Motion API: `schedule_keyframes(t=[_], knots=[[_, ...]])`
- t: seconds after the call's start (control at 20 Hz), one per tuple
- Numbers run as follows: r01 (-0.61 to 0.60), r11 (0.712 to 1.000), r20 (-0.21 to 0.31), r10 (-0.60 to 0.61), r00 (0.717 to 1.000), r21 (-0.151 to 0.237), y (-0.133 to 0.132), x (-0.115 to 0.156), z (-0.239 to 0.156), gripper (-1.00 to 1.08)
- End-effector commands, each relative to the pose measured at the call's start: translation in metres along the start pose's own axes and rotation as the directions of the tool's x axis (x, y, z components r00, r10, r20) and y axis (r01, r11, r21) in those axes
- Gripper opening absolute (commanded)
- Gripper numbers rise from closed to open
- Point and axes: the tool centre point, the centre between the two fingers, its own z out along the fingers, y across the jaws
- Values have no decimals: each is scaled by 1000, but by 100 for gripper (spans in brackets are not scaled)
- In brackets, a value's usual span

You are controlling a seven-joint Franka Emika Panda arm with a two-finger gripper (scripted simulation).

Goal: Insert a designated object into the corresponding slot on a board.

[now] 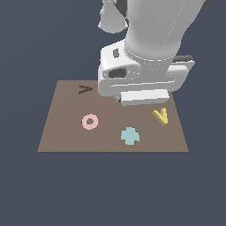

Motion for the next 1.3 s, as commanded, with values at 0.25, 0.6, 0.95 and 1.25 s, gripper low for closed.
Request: schedule_keyframes(t=[0.25,0.6,0.95,1.25], knots=[[117,993,1,-117,993,-1,-66,18,47,100],[182,983,2,-182,983,-3,-103,26,73,100],[197,980,2,-197,980,-4,-112,28,78,100],[195,981,3,-195,981,-4,-111,28,79,100]])
